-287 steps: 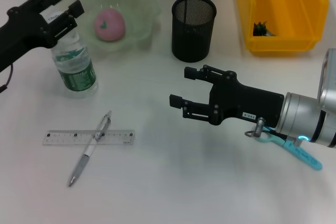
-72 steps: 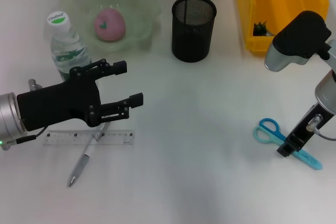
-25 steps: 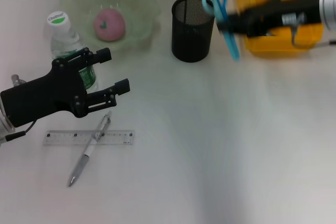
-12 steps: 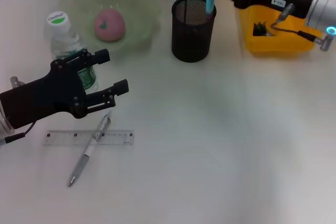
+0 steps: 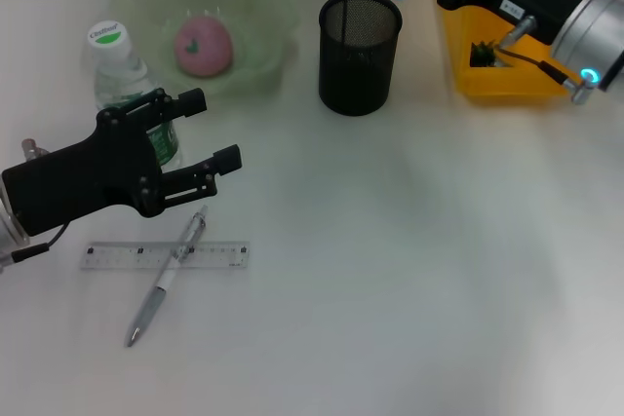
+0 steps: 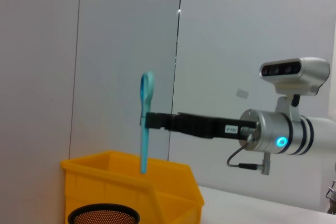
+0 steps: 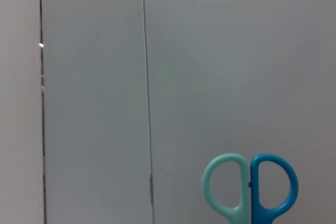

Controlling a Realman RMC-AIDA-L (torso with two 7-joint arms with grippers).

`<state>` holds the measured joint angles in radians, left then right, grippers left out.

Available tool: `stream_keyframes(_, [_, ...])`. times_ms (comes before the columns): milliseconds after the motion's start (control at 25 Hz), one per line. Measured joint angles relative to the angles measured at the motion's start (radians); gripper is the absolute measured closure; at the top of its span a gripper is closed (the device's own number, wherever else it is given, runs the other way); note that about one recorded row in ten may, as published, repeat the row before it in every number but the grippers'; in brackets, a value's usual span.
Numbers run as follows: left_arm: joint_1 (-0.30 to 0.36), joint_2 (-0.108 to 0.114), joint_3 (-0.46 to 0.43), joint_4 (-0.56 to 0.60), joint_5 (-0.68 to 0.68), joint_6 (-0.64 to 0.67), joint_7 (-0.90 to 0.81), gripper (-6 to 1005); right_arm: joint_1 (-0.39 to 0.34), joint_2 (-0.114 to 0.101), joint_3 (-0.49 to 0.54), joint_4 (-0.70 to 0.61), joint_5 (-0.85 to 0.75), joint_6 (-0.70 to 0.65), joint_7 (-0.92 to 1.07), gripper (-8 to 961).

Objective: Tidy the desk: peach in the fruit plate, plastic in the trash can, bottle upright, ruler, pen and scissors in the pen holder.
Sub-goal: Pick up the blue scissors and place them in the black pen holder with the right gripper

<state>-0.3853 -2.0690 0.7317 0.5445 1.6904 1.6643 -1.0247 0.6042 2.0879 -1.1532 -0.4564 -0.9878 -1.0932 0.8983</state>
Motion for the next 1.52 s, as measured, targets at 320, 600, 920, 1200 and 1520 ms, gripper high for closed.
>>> stream_keyframes(320, [-0.001,0.000,0.000,-0.001,0.000,-0.008,0.000,179,0.052,0.002,0.000,0.085,0.014,0.042,-0.106,653])
stream_keyframes(600, [-0.003,0.000,0.000,-0.010,0.000,-0.014,0.007,180,0.071,0.002,-0.015,0.099,0.008,0.104,-0.119,642])
stream_keyframes(920, [-0.010,-0.002,0.000,-0.012,0.000,-0.014,0.023,180,0.092,0.003,-0.085,0.105,0.010,0.166,-0.128,629])
stream_keyframes(1200, [-0.011,-0.001,0.000,-0.015,0.000,-0.014,0.023,181,0.089,0.003,-0.086,0.101,0.011,0.159,-0.129,618])
stream_keyframes(1520, [-0.010,0.001,0.000,-0.025,-0.005,-0.014,0.023,182,0.081,0.005,-0.078,0.102,0.011,0.137,-0.129,470])
